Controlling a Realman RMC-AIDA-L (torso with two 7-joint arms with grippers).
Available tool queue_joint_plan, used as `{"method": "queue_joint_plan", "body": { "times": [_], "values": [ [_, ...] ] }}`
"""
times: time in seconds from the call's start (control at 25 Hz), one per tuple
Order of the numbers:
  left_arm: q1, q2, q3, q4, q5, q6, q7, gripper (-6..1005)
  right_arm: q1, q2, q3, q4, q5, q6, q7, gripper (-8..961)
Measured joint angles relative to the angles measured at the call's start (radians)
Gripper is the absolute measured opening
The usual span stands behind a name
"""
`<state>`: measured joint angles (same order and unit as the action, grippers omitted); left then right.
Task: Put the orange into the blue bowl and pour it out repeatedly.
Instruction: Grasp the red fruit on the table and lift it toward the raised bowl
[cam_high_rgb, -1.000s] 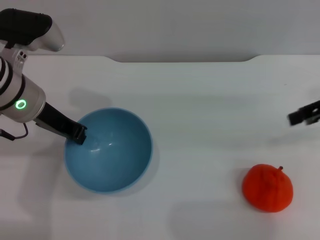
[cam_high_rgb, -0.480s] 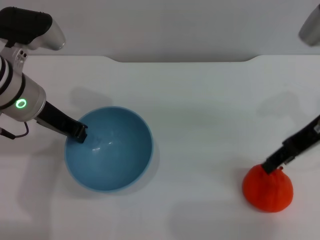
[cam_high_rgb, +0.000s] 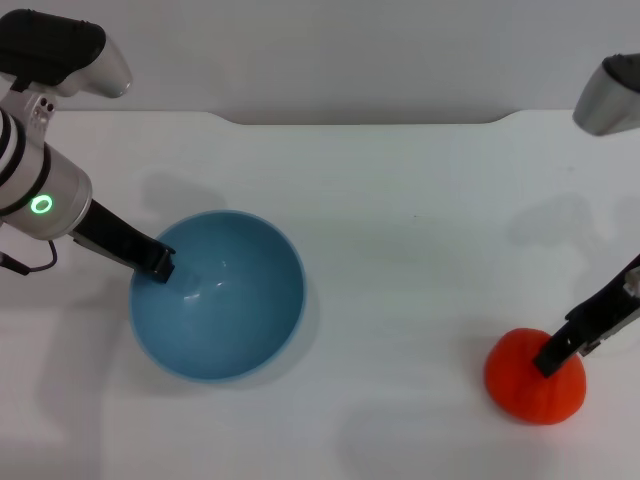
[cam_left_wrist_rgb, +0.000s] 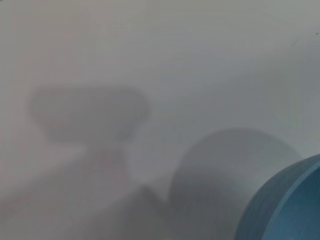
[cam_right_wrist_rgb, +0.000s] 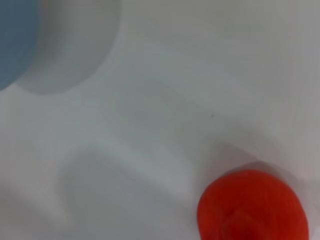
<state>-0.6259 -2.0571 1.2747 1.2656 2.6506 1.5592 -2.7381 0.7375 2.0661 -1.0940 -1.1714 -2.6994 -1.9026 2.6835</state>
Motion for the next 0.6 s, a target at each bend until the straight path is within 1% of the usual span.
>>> {"method": "queue_joint_plan", "body": {
  "times": [0.16,0.24,0.4,0.6],
  "values": [
    [0.0,0.0,0.0,0.0,0.0,0.0,0.0,-1,0.005,0.0,-0.039,0.056,-0.006,0.064,0.001,537],
    [0.0,0.0,0.0,0.0,0.0,0.001,0.0,-2,0.006,0.0,-0.046,0.064,-0.007,0.077,0.001,531],
    [0.0,0.0,0.0,0.0,0.0,0.001,0.0,-2,0.009,0.0,-0.087,0.099,-0.011,0.147,0.005,520],
    [-0.001,0.0,0.0,0.0,0.0,0.001,0.0,-1,0.011,0.005,-0.117,0.112,-0.008,0.177,0.005,506]
  ]
}}
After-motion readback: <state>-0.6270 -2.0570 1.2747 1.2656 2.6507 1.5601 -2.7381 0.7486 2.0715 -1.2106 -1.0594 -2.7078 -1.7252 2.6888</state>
